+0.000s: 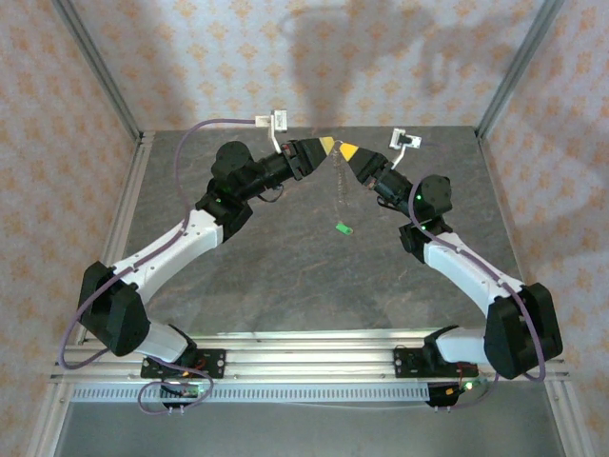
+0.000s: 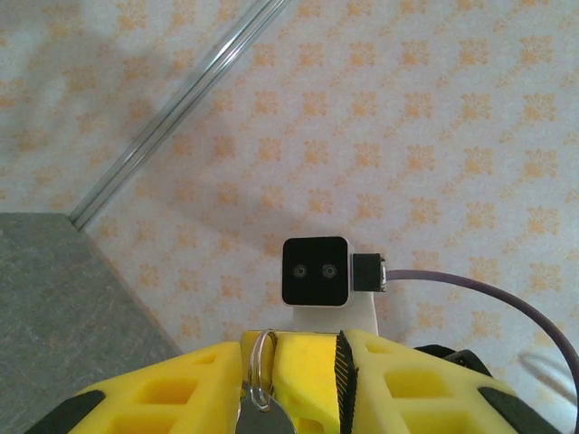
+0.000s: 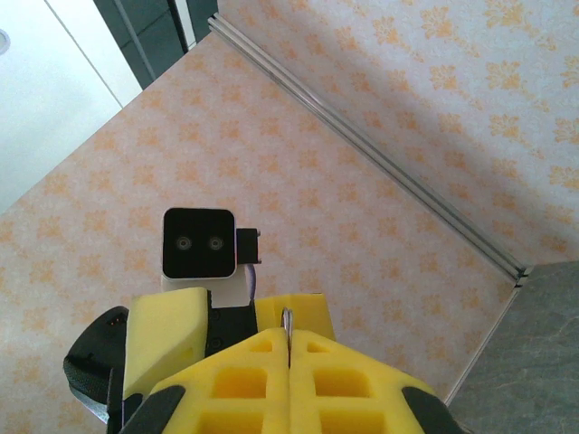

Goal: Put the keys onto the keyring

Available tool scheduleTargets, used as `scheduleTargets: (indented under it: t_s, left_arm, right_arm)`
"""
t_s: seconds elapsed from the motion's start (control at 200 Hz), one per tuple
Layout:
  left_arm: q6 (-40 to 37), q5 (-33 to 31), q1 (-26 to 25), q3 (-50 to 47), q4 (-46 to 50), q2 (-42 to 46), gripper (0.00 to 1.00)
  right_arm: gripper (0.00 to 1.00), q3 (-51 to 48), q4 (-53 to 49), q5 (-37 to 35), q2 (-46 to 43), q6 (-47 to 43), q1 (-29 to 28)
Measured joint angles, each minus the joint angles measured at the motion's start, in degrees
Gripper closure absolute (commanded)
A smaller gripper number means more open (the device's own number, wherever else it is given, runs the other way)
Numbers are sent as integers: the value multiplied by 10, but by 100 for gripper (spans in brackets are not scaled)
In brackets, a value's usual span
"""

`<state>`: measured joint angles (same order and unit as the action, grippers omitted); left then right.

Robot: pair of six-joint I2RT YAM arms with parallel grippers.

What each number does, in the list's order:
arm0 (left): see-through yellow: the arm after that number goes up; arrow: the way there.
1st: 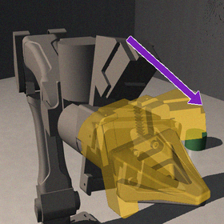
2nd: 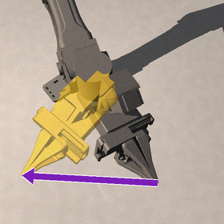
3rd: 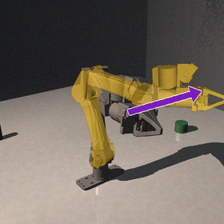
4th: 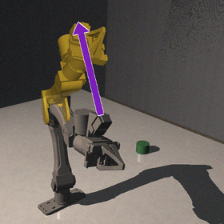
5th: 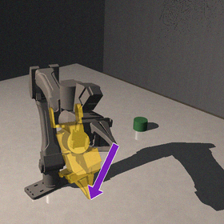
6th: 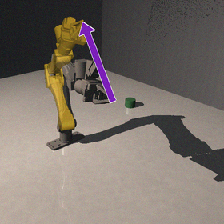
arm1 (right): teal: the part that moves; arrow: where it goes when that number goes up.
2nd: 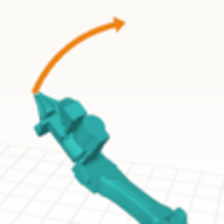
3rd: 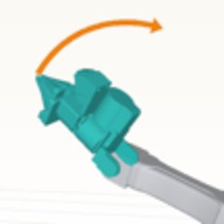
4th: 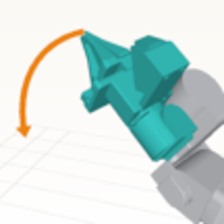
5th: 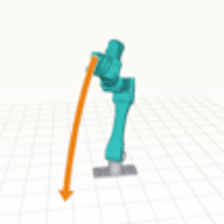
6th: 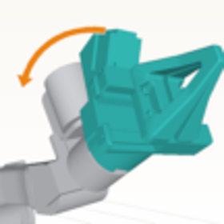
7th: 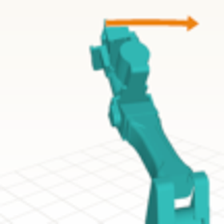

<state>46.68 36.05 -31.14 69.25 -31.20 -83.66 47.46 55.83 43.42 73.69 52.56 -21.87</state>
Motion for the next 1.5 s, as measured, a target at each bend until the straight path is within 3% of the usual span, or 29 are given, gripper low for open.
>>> scheduleTargets:
  t_s: [0.841, 1.051, 1.236, 1.291, 1.376, 1.501]
  left_arm:
    - [0, -2, -11, 0, -4, -21, 70]
    - [-2, -3, -11, 1, -4, -22, 82]
    - [-1, -4, -11, 5, -9, -28, 100]
    - [-2, -4, -11, 6, -9, -29, 100]
    - [-8, -3, -11, 10, -3, -29, 100]
    - [-42, 1, -10, 21, 39, -29, 100]
  right_arm:
    - [100, 0, 6, 2, 2, 4, 0]
    - [100, 0, 6, 5, 2, 4, 0]
    - [100, 0, 5, 5, 4, 4, 0]
    - [100, 0, 5, 4, 5, 4, 0]
    - [70, 0, -4, 1, 3, 0, 0]
    - [58, 0, -44, 5, -18, -21, 9]
